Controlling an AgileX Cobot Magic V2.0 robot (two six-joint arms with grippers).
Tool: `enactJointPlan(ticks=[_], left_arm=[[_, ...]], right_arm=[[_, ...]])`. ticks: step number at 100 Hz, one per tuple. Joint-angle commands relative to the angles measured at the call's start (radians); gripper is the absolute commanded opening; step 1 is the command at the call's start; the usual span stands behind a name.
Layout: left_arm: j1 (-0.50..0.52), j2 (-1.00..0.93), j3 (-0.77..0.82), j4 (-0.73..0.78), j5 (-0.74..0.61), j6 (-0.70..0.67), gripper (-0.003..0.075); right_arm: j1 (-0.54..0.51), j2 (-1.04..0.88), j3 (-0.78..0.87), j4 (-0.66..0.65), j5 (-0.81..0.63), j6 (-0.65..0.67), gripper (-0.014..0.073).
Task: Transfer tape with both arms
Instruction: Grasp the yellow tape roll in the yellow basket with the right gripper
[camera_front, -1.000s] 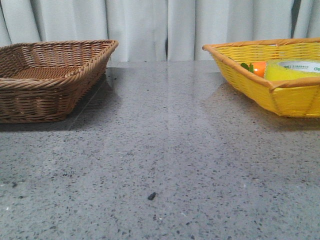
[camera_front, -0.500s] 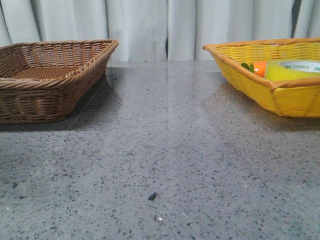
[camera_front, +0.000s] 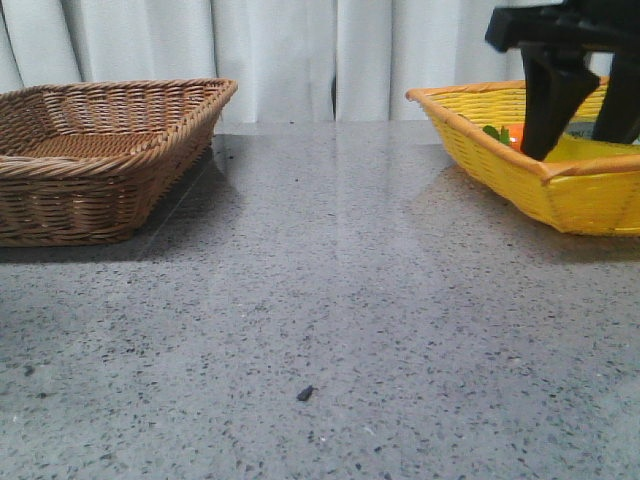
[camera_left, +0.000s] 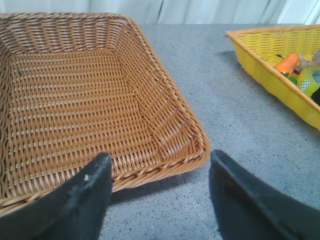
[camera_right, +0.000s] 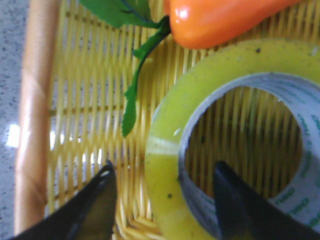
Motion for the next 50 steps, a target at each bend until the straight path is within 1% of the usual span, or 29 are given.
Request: enactJointPlan(ticks=[1,3,4,5,6,8,12,27,42,50], left_arm=[[-0.011,0.008,-0.033,-0.021,-0.055,-0.002,0.0384],[-0.011,0.008,-0.033,-0.021,-0.055,-0.002,0.0384],[-0.011,0.008,-0.033,-0.021,-0.055,-0.002,0.0384],[-0.011,0.008,-0.033,-0.021,-0.055,-0.002,0.0384],[-0.011,0.008,-0.033,-0.021,-0.055,-0.002,0.0384],[-0.011,0.008,-0.033,-0.021,-0.055,-0.002,0.0384],[-0.011,0.008,-0.033,-0.021,-0.055,-0.002,0.0384],[-0.011,0.008,-0.033,-0.021,-0.042,-0.002,0.0384],[-0.011,0.008,-0.033,-0.021,-0.042,-0.002,0.0384],[-0.011,0.008,-0.033,-0.021,-0.05,-0.002,0.0384]], right_arm=[[0.0,-0.017,-0.035,-0.018,-0.045,-0.007,0.0167],[0.0,-0.015,-0.035,-0.024,-0.048,-0.007,0.0121],[0.0,-0.015,-0.035,-0.024,-0.05,-0.007,0.0121],[0.0,-0.014,-0.035,-0.029,-0.052,-0.007,0.007],[0.0,-0.014,-0.035,-0.032,-0.052,-0.007,0.007],[0.0,-0.012,-0.035,-0.039,-0.058,-0.007,-0.0004],[0.0,-0.018,-0.037,-0.046,-0.063,-0.007,-0.0071],[0.002,-0.092,-0.123,-0.052,-0.076,-0.007,-0.0065],[0.023,-0.175,-0.318,-0.047,-0.101,-0.007,-0.0065],[0.054,-0.18,-0.438,-0.013,-0.099,-0.007,-0.0065]])
